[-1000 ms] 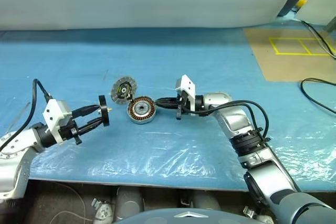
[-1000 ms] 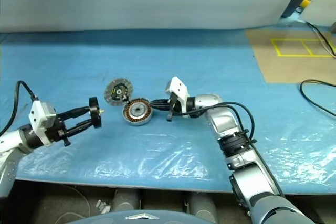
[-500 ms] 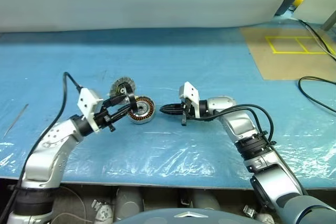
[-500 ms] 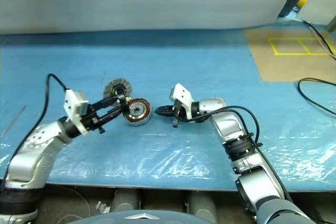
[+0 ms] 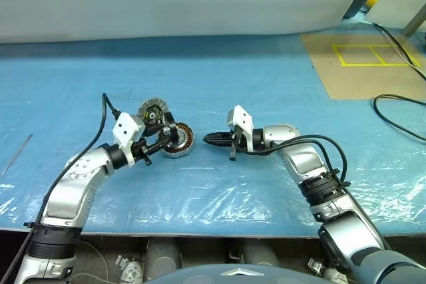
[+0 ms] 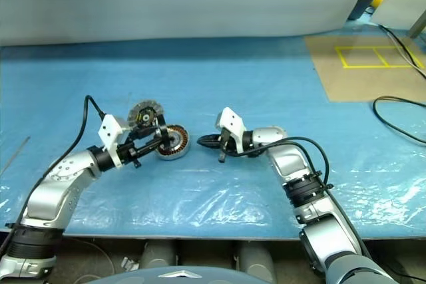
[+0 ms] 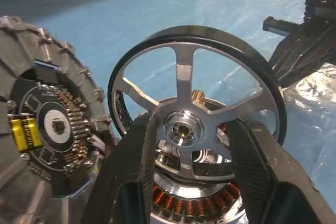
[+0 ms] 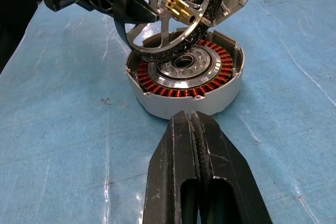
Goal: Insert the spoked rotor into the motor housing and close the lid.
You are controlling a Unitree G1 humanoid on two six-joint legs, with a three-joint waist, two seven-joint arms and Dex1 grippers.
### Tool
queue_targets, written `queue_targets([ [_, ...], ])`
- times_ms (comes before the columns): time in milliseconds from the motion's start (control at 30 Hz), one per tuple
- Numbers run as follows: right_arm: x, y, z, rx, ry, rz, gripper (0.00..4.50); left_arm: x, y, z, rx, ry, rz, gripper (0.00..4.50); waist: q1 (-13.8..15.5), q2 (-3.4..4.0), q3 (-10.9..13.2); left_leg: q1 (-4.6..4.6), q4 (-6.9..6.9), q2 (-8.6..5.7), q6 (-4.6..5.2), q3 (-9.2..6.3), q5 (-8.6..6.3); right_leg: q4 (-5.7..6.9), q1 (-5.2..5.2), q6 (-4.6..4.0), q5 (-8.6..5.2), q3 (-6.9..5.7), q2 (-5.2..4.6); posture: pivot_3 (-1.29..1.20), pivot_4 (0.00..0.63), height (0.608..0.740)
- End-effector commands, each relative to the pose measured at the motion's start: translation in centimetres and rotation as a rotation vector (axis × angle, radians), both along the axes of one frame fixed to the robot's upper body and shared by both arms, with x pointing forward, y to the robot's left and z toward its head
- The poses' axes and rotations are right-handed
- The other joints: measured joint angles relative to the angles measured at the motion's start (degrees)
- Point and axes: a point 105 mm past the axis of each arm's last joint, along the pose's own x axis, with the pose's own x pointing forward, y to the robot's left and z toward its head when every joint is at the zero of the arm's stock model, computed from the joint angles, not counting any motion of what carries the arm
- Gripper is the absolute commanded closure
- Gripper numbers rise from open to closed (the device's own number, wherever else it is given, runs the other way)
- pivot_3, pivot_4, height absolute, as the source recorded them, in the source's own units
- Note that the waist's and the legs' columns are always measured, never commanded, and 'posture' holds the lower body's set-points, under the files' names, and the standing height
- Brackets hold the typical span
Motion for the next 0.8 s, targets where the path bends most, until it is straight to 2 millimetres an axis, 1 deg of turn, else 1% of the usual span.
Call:
queue_targets([
  [33, -0.3, 0.5, 0.7, 0.003, -0.031, 0.028, 4.50, -0.3, 0.8, 2.2, -0.001, -0.049, 0.019, 2.71, 0.02, 0.00, 0.00, 0.00, 0.00, 0.00, 0.00, 0.00, 0.00, 0.00, 0.00, 0.00, 0.00, 0.00, 0.00, 0.00, 0.150, 0.740],
  [167, -0.3, 0.6, 0.5, -0.002, -0.027, 0.035, 4.50, -0.6, 1.3, 2.1, 0.028, -0.017, 0.031, 2.71, 0.03, 0.00, 0.00, 0.00, 0.00, -0.02, 0.00, 0.00, 0.00, -0.02, 0.00, -0.01, 0.00, 0.00, -0.02, 0.00, 0.150, 0.740],
  [267, -0.2, 0.8, 0.5, -0.003, -0.027, 0.040, 4.50, -0.8, 1.2, 1.5, 0.062, 0.008, 0.028, 2.71, 0.02, 0.00, 0.00, 0.00, 0.00, -0.02, 0.00, 0.00, 0.00, -0.02, 0.00, -0.01, -0.01, 0.00, -0.02, 0.00, 0.150, 0.740],
  [400, -0.1, 0.8, 0.5, -0.005, -0.028, 0.040, 4.50, -0.9, 0.8, 1.0, 0.060, 0.032, 0.021, 2.71, 0.02, 0.00, 0.00, 0.00, 0.00, -0.01, 0.00, 0.00, 0.00, -0.01, 0.00, -0.09, -0.05, 0.00, -0.01, 0.00, 0.150, 0.740],
  [567, -0.1, 0.7, 0.5, -0.006, -0.029, 0.036, 4.50, -1.0, 0.9, -0.1, 0.110, 0.062, 0.018, 2.71, 0.03, 0.00, 0.00, 0.00, 0.00, -0.01, 0.01, 0.00, 0.00, -0.01, 0.07, -0.10, -0.06, 0.00, -0.02, 0.00, 0.150, 0.740],
  [800, -0.1, 0.8, 0.4, -0.010, -0.034, 0.035, 4.50, -0.9, 1.1, -0.5, 0.189, 0.080, 0.001, 2.71, 0.02, 0.01, 0.00, 0.08, 0.00, -0.01, 0.00, 0.00, 0.00, -0.02, 0.21, -0.11, -0.07, 0.00, -0.02, 0.00, 0.150, 0.740],
])
